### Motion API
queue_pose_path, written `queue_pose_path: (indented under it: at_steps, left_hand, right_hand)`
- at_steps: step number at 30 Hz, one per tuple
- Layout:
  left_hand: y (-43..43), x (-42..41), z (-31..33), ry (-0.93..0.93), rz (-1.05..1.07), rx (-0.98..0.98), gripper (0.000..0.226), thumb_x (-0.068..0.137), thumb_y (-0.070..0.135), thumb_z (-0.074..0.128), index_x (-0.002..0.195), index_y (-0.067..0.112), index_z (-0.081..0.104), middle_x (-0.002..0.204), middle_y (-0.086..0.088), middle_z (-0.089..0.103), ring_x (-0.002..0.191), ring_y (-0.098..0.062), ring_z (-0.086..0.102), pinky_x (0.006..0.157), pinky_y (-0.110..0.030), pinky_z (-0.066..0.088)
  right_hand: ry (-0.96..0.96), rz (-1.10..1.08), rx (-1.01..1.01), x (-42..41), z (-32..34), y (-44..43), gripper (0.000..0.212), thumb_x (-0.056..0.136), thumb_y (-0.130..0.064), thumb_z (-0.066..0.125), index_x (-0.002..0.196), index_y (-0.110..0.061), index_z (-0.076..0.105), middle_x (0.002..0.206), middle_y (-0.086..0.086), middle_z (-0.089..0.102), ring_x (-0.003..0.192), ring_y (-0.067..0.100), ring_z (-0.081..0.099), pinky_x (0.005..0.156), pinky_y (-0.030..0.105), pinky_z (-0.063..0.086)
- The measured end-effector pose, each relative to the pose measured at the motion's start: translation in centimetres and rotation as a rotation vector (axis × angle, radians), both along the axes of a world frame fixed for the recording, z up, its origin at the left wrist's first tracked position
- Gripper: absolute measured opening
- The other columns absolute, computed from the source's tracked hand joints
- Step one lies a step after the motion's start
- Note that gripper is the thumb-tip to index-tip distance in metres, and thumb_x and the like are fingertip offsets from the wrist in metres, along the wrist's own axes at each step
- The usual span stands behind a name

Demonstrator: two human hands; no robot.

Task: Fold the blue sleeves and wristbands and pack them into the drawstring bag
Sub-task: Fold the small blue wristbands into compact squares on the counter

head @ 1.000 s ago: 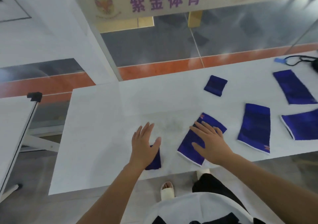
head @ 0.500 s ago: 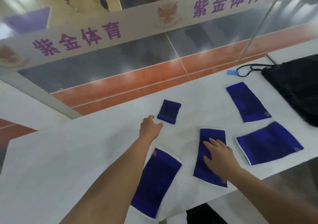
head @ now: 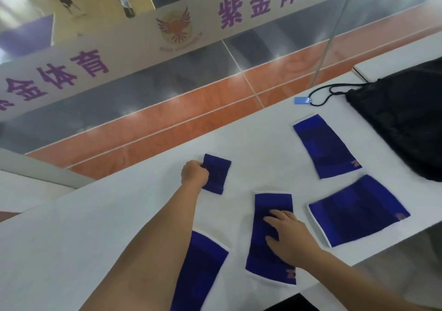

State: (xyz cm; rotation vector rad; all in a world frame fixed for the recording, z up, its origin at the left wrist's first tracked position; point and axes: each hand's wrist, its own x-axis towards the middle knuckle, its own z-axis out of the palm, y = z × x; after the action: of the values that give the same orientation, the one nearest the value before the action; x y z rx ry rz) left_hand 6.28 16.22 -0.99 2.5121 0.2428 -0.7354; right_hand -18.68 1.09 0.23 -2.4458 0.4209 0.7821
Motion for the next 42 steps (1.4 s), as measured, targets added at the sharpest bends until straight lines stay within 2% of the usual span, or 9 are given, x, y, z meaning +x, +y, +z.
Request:
queue_pose_path:
  at_steps: [5,9,15,19,23,30,36,40,42]
  left_hand:
    - [1.5,-2.3,3.0,0.115,0.197,-0.378,0.027,0.086,-0.007,0.062,0.108,0.009,0.062,0.116,-0.013,0.068,0.101,-0.030,0.068,0.086,-0.042,0.059]
    - [3.2,-5.1,6.8,0.124,0.259,-0.538,0.032,0.089,-0.009,0.062,0.113,0.011,0.060,0.108,-0.009,0.068,0.090,-0.022,0.070,0.067,-0.029,0.059]
    - [6.9,-9.1,13.3,0.134,0.280,-0.810,0.035,0.093,-0.002,0.061,0.124,0.015,0.063,0.116,-0.009,0.073,0.100,-0.025,0.073,0.074,-0.029,0.060]
    - [9.0,-12.3,14.9,0.161,0.335,-1.103,0.039,0.093,-0.006,0.058,0.127,0.013,0.065,0.120,-0.013,0.072,0.108,-0.031,0.070,0.083,-0.037,0.060]
    - [10.5,-15.6,12.9,0.139,0.460,-1.043,0.036,0.092,-0.007,0.058,0.118,0.014,0.071,0.121,-0.014,0.071,0.107,-0.031,0.070,0.080,-0.036,0.060]
    - [12.3,-20.6,12.9,0.089,0.567,-1.159,0.030,0.095,-0.002,0.055,0.121,0.006,0.069,0.120,-0.018,0.071,0.103,-0.030,0.068,0.078,-0.034,0.058]
    - [13.9,-22.8,13.8,-0.050,0.648,-1.133,0.024,0.094,-0.010,0.050,0.092,0.000,0.072,0.089,-0.011,0.075,0.080,-0.021,0.070,0.067,-0.024,0.056]
    - [14.9,-24.7,12.4,0.052,0.769,-1.066,0.018,0.096,0.001,0.056,0.099,0.002,0.073,0.103,-0.020,0.071,0.093,-0.026,0.067,0.075,-0.028,0.059]
    - [15.6,-25.9,12.0,0.076,0.782,-1.111,0.023,0.094,0.002,0.063,0.115,0.005,0.068,0.115,-0.022,0.070,0.099,-0.029,0.070,0.080,-0.031,0.059]
  right_hand:
    - [0.018,-0.145,0.154,1.1,1.5,-0.8,0.055,0.096,-0.039,0.056,0.147,-0.024,0.045,0.155,-0.004,0.042,0.140,0.018,0.039,0.114,0.034,0.036]
    - [-0.047,-0.372,0.349,2.7,3.3,-0.3,0.046,0.095,-0.033,0.063,0.139,-0.023,0.054,0.133,-0.006,0.058,0.125,0.017,0.053,0.099,0.027,0.042]
    - [-0.055,-0.692,0.919,7.2,8.0,1.3,0.043,0.090,-0.026,0.072,0.130,-0.019,0.060,0.123,0.007,0.067,0.112,0.027,0.064,0.100,0.051,0.052]
    - [-0.051,-0.535,1.208,8.5,11.4,2.3,0.046,0.080,-0.029,0.076,0.124,-0.020,0.067,0.115,0.011,0.074,0.105,0.037,0.070,0.092,0.054,0.056]
    - [-0.056,-0.388,1.175,7.4,11.7,3.8,0.028,0.092,-0.013,0.066,0.119,-0.020,0.071,0.114,0.014,0.074,0.100,0.037,0.071,0.085,0.049,0.058]
    - [-0.122,-0.200,1.109,5.7,12.7,5.9,0.037,0.094,0.009,0.053,0.115,-0.013,0.074,0.114,0.014,0.074,0.104,0.040,0.069,0.088,0.058,0.057]
    - [-0.074,-0.169,1.150,5.1,13.5,6.8,0.022,0.090,0.009,0.052,0.091,0.008,0.074,0.107,0.021,0.070,0.100,0.040,0.067,0.093,0.059,0.053]
    - [-0.026,-0.023,0.911,3.9,11.3,8.8,0.004,0.085,-0.007,0.073,0.084,-0.007,0.077,0.094,0.013,0.075,0.090,0.029,0.071,0.090,0.053,0.056]
    - [-0.030,0.026,0.877,3.5,10.5,9.7,0.013,0.082,-0.003,0.076,0.085,-0.016,0.077,0.097,0.008,0.075,0.091,0.030,0.071,0.089,0.054,0.056]
